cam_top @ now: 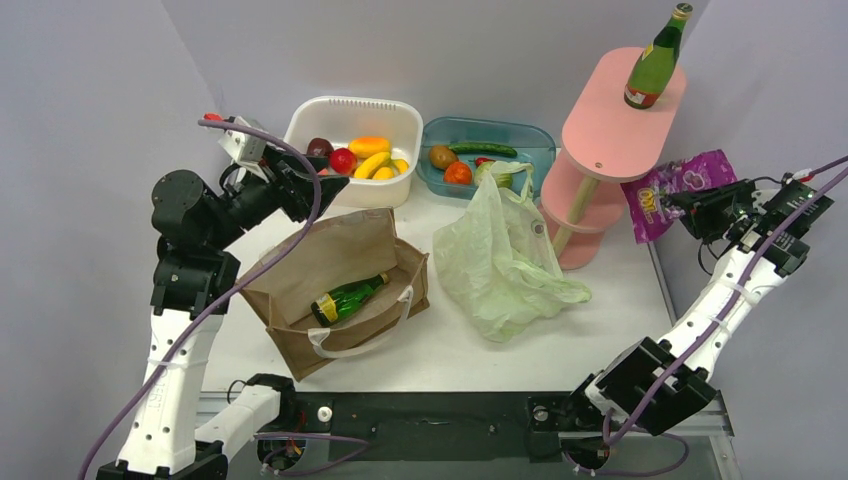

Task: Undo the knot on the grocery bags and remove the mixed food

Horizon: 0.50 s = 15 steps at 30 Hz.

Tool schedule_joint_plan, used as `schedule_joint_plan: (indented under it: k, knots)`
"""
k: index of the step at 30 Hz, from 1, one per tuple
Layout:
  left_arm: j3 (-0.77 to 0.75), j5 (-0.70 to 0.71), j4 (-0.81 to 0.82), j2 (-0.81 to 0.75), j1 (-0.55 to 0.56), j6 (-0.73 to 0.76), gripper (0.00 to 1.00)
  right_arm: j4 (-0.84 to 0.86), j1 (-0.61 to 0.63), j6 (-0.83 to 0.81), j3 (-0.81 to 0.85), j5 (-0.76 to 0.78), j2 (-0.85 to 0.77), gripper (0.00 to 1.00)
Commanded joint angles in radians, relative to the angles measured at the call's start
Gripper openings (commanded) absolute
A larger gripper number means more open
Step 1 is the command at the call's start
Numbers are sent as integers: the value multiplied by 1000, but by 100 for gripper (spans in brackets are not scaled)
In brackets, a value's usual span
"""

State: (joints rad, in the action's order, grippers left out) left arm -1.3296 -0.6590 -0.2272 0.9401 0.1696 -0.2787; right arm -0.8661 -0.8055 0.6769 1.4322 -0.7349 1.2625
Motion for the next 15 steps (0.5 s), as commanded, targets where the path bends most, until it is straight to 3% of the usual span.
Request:
schedule_joint_plan:
  k: [1, 15]
  knots:
    - [-8, 12, 59, 15, 7, -38, 52, 317, 35, 167, 43, -110, 15, 0]
    - [-43, 30, -10, 93, 18, 19, 52, 781, 144, 464, -89, -138, 203, 0]
